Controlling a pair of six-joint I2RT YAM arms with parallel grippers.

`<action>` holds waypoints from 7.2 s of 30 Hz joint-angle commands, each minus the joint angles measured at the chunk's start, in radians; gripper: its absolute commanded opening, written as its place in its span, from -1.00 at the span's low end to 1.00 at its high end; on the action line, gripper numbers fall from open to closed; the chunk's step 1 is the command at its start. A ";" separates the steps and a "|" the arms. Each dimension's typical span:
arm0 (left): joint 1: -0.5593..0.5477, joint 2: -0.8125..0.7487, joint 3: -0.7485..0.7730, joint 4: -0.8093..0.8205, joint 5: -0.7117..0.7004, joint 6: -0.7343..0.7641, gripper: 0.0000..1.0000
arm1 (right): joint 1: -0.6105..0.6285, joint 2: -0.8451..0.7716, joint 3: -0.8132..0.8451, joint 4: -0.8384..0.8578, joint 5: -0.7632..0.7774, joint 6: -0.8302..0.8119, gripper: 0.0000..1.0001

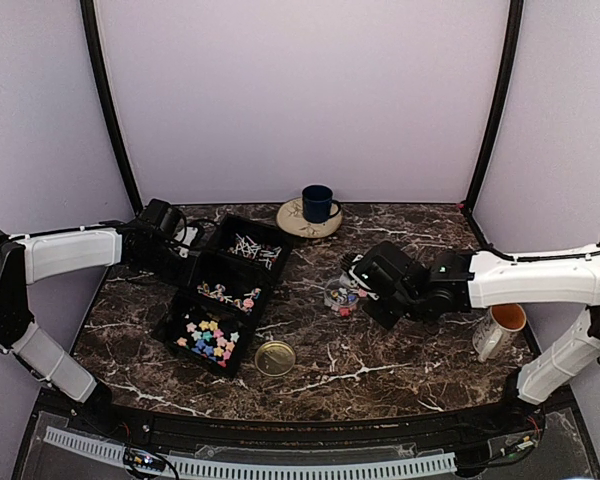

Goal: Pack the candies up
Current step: Place the fake candies in the packing box, then scoop the fake candies from the plate.

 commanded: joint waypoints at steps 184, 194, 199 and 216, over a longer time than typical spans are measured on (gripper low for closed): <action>-0.080 0.033 0.155 -0.142 0.088 0.180 -1.00 | 0.084 0.526 0.731 -0.414 -0.137 -0.141 -1.00; -0.099 0.018 0.148 -0.119 0.057 0.192 -1.00 | 0.062 0.605 0.775 -0.444 -0.165 -0.145 -1.00; -0.109 -0.009 0.136 -0.088 0.055 0.200 -1.00 | 0.043 0.650 0.814 -0.435 -0.184 -0.137 -1.00; -0.117 -0.018 0.113 -0.048 0.133 0.197 -1.00 | 0.010 0.743 0.787 -0.106 -0.265 -0.155 -1.00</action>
